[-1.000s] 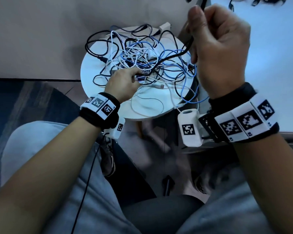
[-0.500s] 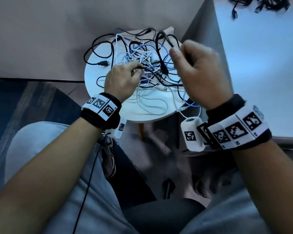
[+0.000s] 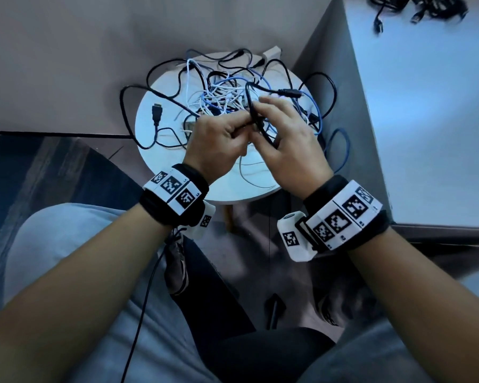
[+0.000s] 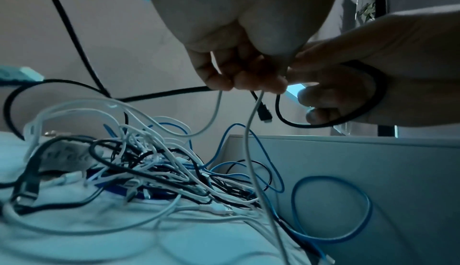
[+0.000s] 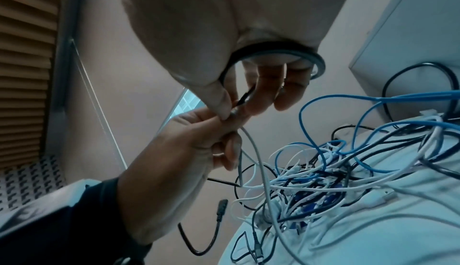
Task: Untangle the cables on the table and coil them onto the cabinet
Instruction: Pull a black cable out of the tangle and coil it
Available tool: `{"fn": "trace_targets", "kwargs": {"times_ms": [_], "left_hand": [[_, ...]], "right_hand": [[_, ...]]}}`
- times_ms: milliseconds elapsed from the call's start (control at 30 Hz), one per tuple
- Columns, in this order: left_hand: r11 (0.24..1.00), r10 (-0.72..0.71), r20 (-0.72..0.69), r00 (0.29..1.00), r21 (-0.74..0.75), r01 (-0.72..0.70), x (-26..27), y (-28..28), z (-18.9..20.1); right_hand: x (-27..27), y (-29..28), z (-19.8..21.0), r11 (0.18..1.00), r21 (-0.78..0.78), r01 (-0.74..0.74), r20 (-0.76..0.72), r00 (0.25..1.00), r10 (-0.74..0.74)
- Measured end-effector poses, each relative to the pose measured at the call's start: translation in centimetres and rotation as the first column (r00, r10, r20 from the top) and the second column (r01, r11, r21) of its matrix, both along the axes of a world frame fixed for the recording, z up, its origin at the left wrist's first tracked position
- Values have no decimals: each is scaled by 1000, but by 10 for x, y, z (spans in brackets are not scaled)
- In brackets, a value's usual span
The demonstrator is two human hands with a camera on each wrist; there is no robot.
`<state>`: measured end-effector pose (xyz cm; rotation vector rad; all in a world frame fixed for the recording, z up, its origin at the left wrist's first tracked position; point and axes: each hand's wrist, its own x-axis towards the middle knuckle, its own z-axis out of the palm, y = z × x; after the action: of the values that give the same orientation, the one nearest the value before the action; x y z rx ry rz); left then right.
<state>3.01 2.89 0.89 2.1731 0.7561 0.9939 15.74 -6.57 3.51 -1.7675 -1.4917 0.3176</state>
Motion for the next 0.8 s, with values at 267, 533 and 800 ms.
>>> {"fn": "trace_targets", "kwargs": {"times_ms": [267,533,800], "left_hand": [[995,34,-217,976,100,-12,3,5,-18],[962,234,-433,870,-28,-273,-7,33,-29],[950,118,-536,836,-185,-252,-3,36,-38]], "right_hand": [[20,0,17,970,-208,126,281,958,-64],[32,-12,62,964,-15,267,189,947,-259],[25,-25,96,919,270,286,26,952,-304]]}}
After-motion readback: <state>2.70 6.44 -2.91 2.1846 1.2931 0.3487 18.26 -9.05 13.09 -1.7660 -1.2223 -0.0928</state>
